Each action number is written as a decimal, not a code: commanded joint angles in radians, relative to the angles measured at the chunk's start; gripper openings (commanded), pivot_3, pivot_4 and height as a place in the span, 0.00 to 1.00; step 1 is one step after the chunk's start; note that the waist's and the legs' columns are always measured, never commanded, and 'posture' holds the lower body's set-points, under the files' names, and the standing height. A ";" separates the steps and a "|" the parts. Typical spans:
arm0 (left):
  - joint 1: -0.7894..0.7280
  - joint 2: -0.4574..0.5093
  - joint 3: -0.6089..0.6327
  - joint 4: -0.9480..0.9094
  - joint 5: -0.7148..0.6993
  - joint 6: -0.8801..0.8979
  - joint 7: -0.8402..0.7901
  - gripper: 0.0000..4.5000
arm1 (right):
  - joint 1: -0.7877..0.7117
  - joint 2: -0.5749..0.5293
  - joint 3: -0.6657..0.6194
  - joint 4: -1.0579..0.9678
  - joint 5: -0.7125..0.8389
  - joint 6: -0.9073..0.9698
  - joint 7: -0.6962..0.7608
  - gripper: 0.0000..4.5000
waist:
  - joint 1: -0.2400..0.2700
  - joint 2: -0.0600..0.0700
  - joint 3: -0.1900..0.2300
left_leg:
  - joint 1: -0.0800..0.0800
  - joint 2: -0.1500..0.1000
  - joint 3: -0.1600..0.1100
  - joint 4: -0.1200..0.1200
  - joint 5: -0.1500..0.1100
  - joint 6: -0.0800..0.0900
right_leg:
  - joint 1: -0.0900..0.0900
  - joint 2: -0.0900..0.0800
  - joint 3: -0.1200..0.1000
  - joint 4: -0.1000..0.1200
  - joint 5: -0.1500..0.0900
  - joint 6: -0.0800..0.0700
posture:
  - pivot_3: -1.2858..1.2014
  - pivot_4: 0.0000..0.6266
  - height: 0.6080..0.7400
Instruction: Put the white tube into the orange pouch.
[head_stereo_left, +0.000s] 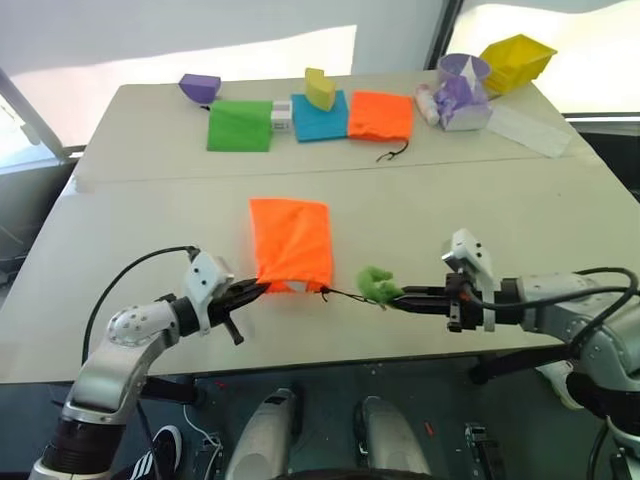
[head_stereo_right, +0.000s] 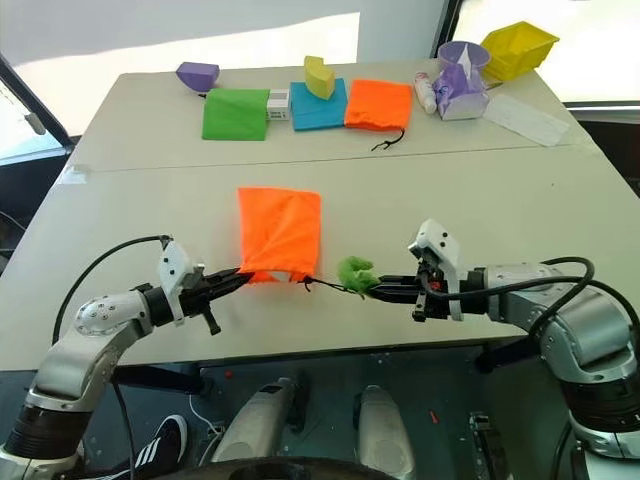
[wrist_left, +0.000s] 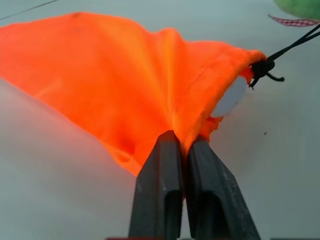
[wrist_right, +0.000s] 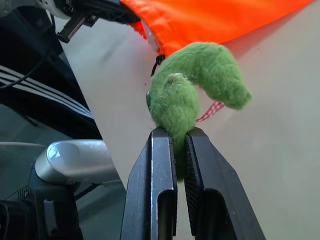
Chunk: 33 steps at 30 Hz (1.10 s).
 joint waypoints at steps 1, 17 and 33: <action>0.000 0.017 0.032 -0.047 -0.027 -0.015 -0.017 0.41 | -0.030 0.016 -0.016 -0.008 0.018 -0.022 -0.015 0.00 | 0.000 0.000 0.000 | 0.000 0.000 0.000 0.000 0.000 0.000 | 0.000 0.000 0.000 0.000 0.000 0.000 | 0.52 0.24 1.00; -0.240 0.077 0.007 -0.045 -0.214 0.057 -0.210 0.62 | -0.105 0.034 -0.094 0.026 0.142 0.019 -0.048 0.00 | 0.005 0.000 0.000 | 0.000 0.000 0.000 0.000 0.000 0.000 | 0.001 -0.001 0.000 -0.001 0.000 0.000 | 0.52 0.24 1.00; -0.500 -0.219 -0.331 0.298 0.093 -0.175 -0.233 0.62 | -0.158 0.038 -0.089 0.041 0.151 0.012 -0.092 0.00 | 0.003 -0.001 0.000 | -0.001 -0.001 0.001 0.011 -0.003 0.006 | 0.007 0.000 -0.001 -0.003 0.002 0.003 | 0.52 0.24 1.00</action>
